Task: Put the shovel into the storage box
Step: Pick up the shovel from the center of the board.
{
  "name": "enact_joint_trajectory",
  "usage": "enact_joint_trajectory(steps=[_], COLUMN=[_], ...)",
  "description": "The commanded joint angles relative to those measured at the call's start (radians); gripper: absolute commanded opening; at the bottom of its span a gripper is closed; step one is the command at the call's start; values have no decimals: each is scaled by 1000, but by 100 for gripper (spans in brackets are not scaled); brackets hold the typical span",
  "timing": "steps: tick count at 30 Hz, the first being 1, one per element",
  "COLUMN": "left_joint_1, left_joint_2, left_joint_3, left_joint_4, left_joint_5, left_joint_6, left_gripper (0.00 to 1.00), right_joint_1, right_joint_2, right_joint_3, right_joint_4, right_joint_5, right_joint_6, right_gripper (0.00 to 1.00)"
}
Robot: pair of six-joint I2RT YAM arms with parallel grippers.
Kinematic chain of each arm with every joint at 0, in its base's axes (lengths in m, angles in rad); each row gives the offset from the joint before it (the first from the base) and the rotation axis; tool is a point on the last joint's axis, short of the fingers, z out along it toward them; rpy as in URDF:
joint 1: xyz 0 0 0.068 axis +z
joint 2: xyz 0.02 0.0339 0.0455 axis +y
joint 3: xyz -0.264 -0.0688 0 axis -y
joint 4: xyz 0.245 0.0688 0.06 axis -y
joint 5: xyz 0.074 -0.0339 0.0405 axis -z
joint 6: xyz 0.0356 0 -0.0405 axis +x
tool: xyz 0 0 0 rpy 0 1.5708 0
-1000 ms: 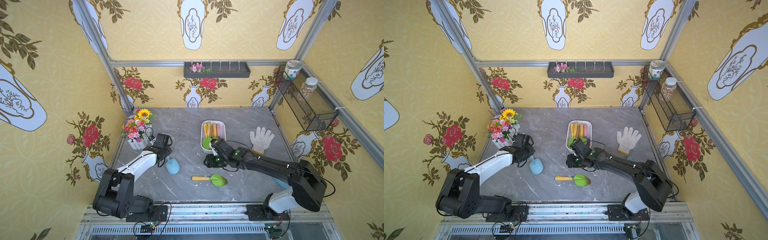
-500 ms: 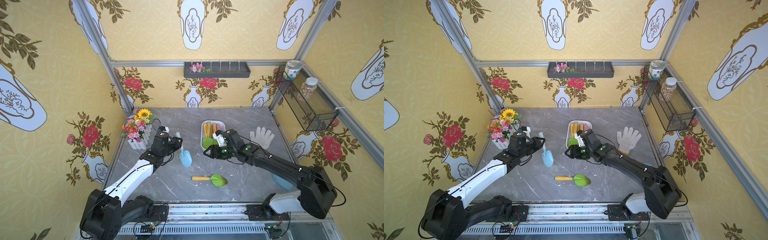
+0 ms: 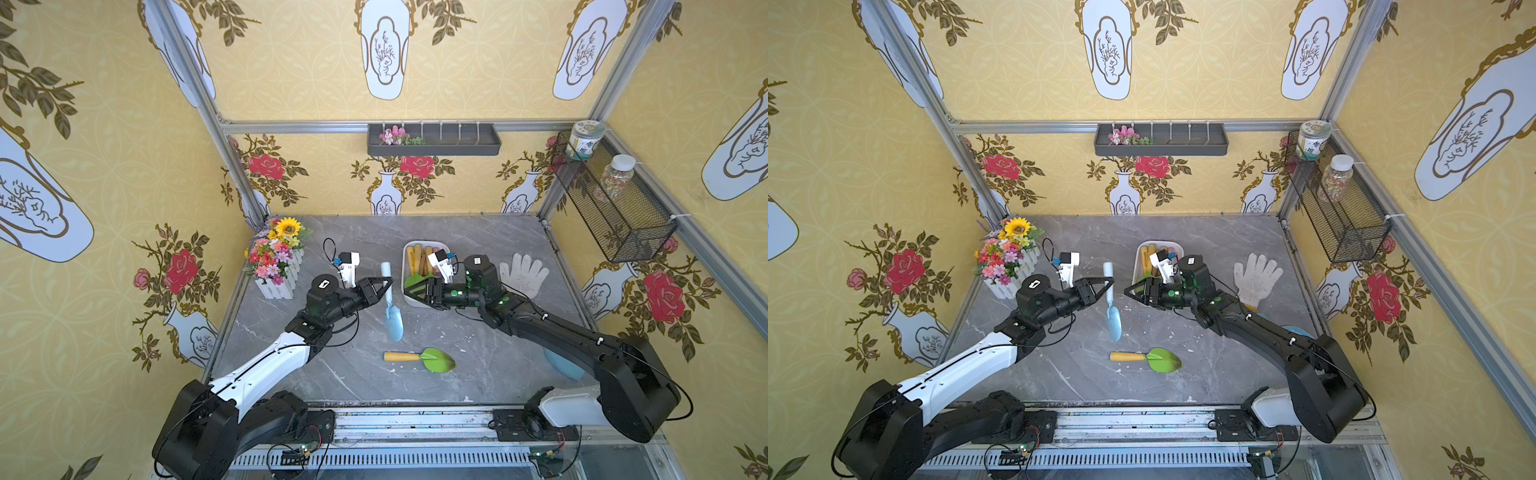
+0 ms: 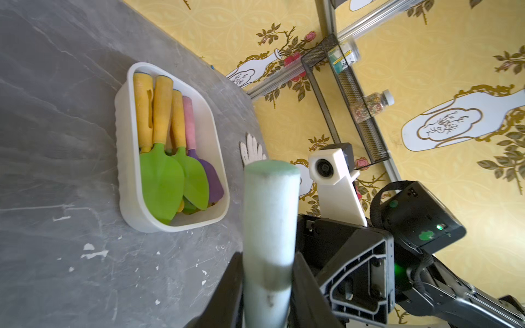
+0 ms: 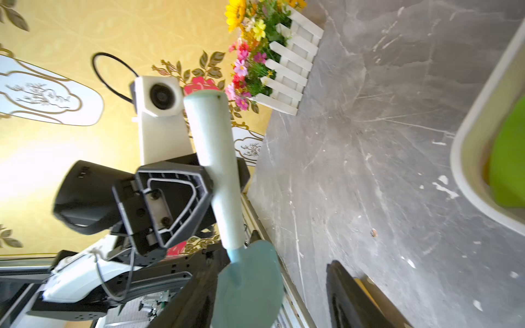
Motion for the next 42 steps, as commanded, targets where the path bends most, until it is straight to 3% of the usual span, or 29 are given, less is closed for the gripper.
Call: enact_joint_trajectory(steps=[1,12,30,37,42], left_joint_1=[-6,-20,-32,-32,-32], left_joint_2=[17,45,70,74,61], left_joint_3=[-21,-17,-34,-39,-50], left_joint_4=[199,276,324,328,325], left_joint_5=[83,105,115,110,77], left_joint_6=[-70,-103,-124,-129,-125], left_gripper=[17,16,18,28,46], right_joint_1=[4,59,67,67,53], right_joint_2=[11,43,58,56,52], right_joint_3=[-17,-36,-30,-25,-27], right_joint_4=[235,328,368,351,315], right_joint_5=[-81,-93,-99,-98,-84], right_joint_6=[83,107,128,124,115], right_gripper=[64,59,26,17,16])
